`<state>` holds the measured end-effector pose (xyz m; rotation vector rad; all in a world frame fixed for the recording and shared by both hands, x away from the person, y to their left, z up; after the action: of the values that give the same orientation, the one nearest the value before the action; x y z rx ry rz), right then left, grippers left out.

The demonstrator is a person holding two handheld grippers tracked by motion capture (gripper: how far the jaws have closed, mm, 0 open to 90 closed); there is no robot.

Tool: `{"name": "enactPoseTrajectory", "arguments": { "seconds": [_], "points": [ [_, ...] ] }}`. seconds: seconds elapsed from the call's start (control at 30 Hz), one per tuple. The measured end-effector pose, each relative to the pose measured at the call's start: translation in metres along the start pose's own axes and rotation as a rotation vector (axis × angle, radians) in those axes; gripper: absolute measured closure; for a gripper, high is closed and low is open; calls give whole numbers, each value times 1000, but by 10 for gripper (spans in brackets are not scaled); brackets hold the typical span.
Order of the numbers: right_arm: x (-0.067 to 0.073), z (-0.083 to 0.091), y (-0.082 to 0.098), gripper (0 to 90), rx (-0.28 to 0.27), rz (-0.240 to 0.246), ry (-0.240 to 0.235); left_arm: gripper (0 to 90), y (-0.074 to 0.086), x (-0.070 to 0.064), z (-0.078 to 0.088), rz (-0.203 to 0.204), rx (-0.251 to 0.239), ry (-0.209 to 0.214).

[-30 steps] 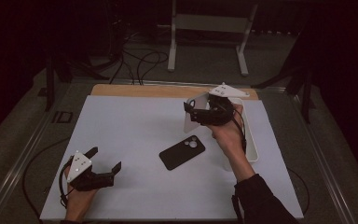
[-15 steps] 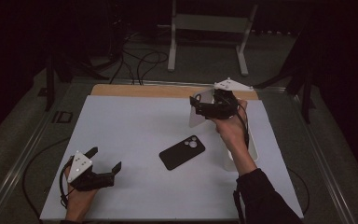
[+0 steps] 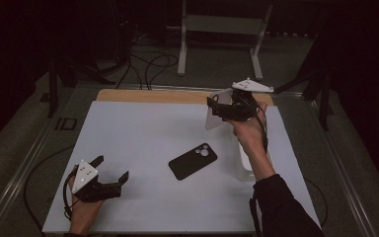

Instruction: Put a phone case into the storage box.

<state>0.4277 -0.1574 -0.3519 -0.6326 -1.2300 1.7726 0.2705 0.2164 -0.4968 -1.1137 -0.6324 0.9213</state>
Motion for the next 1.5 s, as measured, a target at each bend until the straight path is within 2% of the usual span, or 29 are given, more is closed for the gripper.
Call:
{"name": "enactPoseTrajectory", "arguments": {
  "seconds": [0.7,1.0,1.5],
  "points": [
    [-37,-5,-3,163,24,-24,94,0,0,1,0,7,-4,-5],
    [-50,-8,-1,163,34,-44,118,0,0,1,0,11,-4,-7],
    [-76,-7,-3,163,39,-68,182,0,0,2,1,13,-7,-11]
  ]
}}
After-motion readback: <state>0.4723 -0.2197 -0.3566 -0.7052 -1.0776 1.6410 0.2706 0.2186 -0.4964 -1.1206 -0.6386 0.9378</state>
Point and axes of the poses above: each handheld gripper's, and its own axes: z roughly backward along the jaws, y roughly out of its underside, x roughly to its left, the point moved 4 cm from there along -z, roughly forward along the jaws
